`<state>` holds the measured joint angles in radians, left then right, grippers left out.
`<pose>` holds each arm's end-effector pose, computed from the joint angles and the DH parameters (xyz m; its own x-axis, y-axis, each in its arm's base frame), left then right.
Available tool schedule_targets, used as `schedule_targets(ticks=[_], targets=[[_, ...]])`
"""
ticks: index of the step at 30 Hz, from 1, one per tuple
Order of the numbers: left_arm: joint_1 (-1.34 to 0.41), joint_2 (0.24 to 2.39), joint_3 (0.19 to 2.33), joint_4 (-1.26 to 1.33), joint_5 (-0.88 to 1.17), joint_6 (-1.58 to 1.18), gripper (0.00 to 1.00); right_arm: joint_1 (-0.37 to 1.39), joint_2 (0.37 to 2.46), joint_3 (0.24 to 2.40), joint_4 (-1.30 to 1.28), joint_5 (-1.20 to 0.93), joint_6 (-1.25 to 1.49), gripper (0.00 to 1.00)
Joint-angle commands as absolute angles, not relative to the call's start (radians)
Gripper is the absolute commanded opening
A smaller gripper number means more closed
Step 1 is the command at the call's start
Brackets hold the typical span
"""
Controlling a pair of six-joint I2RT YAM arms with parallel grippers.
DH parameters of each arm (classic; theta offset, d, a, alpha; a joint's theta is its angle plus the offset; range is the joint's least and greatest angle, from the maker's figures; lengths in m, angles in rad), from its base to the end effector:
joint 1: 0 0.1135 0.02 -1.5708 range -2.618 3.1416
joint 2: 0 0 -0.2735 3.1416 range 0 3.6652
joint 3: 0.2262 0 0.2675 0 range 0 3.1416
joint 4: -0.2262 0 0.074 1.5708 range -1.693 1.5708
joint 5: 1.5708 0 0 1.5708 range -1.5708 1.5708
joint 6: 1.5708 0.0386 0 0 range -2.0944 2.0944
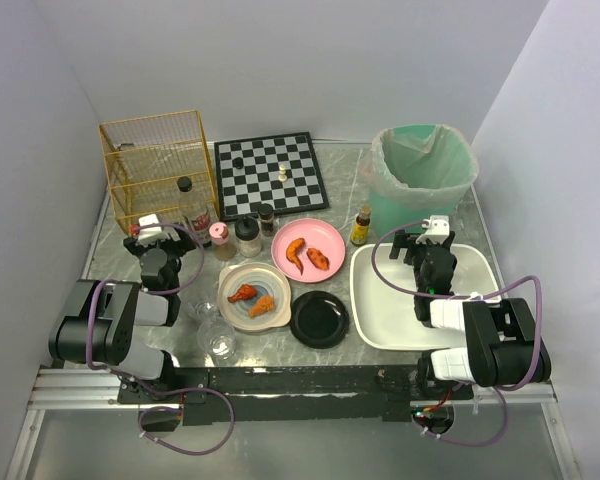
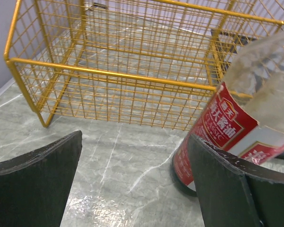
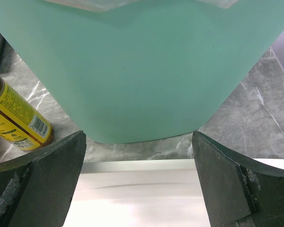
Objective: Clear the kitchen counter
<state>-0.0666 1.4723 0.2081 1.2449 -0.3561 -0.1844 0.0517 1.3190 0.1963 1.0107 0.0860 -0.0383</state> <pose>0.2395 -0.0025 0.1531 0.0334 -0.1745 -0.9841 -0.2841 0.9424 -0.1767 0.2305 0.0086 0.1569 -0.1128 -0.0440 -0.9926 0.0295 0.9984 -0.0476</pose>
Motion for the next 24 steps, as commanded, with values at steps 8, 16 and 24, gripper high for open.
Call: schedule_targets(ticks=[8,16,24], targets=[[-0.042,1.467,0.241,1.238,-0.247,-0.17,0.97,0.049,1.313,0.229,1.035,0.071,-0.031,1.0],[-0.028,1.466,0.244,1.233,-0.221,-0.176,0.97,0.049,1.315,0.23,1.034,0.071,-0.032,1.0],[-0.029,1.372,0.323,0.999,-0.316,-0.216,0.97,0.044,1.313,0.229,1.032,0.064,-0.029,1.0]])
